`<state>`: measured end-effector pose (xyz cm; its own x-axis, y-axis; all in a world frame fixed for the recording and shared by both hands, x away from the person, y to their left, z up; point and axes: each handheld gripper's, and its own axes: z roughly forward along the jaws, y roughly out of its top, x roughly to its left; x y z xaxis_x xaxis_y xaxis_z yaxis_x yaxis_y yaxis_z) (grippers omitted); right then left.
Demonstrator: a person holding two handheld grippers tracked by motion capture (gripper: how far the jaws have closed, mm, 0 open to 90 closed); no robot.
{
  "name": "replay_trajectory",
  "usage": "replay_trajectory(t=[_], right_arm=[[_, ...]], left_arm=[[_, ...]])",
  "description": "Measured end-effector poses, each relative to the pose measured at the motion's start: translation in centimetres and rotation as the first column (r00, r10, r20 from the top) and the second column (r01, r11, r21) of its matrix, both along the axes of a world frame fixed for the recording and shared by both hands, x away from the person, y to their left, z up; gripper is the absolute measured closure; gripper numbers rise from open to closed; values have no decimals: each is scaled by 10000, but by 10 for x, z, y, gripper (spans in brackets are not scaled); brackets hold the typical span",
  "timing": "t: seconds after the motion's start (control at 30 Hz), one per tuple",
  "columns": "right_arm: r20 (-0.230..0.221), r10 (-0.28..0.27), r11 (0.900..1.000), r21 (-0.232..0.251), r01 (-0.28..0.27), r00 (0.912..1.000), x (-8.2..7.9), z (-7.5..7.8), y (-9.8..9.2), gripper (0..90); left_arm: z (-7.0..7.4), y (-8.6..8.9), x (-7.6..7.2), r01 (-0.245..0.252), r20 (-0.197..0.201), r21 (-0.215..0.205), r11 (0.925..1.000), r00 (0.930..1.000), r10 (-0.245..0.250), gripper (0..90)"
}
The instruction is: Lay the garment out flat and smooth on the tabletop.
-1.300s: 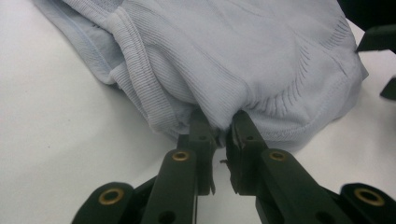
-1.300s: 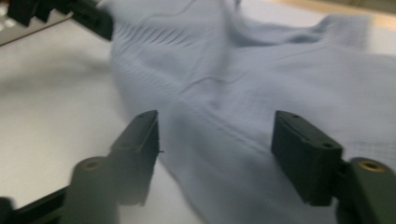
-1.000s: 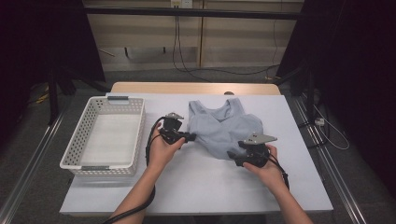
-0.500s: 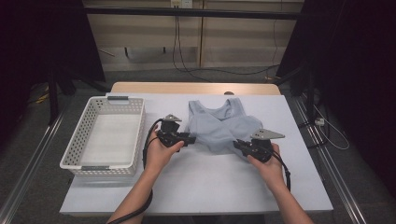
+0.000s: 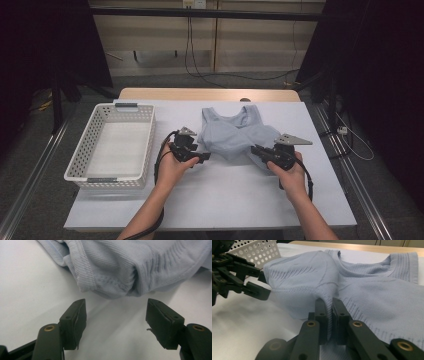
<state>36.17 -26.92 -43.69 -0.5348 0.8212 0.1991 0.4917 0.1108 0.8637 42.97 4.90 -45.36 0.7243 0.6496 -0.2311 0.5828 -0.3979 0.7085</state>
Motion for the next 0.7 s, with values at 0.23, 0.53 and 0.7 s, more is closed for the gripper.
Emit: replay_trajectory(t=[0.23, 0.53, 0.7], right_arm=[[44, 37, 10000, -44, -37, 10000, -3, 2, -2, 839], [152, -185, 9998, -50, 186, 9997, -7, -2, -6, 820], [227, -221, 9996, -141, 225, 9995, -6, -1, -5, 833]], left_arm=[[-12, -15, 12, 321, 406, 162, 9994, 9986, -327, 448], [-10, -24, 17, 529, -266, -14, 9986, 9982, -529, 751], [-4, -19, 12, 580, -800, -155, 9982, 9950, -591, 842]])
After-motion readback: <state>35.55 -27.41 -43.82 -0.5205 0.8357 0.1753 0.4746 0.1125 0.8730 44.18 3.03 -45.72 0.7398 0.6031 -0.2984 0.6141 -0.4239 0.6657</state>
